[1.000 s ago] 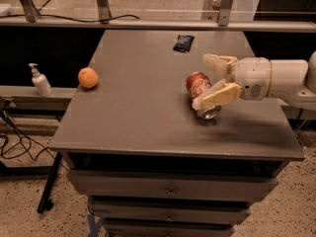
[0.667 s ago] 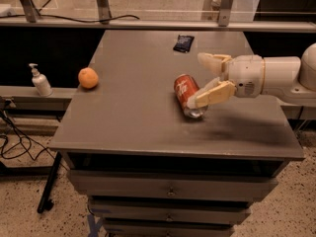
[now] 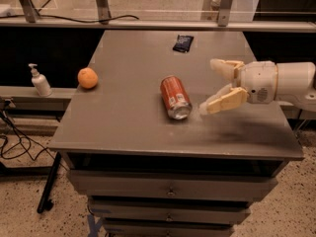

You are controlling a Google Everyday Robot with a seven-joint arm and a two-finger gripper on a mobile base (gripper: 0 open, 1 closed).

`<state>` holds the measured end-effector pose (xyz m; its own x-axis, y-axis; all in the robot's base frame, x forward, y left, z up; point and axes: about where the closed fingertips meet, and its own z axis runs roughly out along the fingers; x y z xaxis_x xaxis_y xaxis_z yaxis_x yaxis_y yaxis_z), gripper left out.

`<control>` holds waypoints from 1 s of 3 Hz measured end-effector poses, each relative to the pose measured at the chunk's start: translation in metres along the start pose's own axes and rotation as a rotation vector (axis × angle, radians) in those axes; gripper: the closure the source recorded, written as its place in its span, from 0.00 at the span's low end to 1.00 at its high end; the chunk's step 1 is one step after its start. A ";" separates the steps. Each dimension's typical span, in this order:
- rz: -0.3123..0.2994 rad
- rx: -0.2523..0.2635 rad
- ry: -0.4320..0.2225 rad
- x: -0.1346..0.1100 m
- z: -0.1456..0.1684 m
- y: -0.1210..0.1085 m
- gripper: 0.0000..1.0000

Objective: Knock coke can over

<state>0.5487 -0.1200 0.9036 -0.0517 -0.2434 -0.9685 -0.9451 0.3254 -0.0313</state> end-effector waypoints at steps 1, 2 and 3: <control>0.007 0.016 0.017 0.010 -0.011 -0.001 0.00; 0.008 0.019 0.024 0.013 -0.015 -0.001 0.00; 0.008 0.019 0.036 0.018 -0.019 0.002 0.00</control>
Offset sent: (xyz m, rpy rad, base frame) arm -0.0087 -0.0351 -0.0173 -0.0407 0.0176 -0.0438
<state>0.5401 -0.1414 0.8908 -0.0711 -0.2736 -0.9592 -0.9382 0.3448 -0.0288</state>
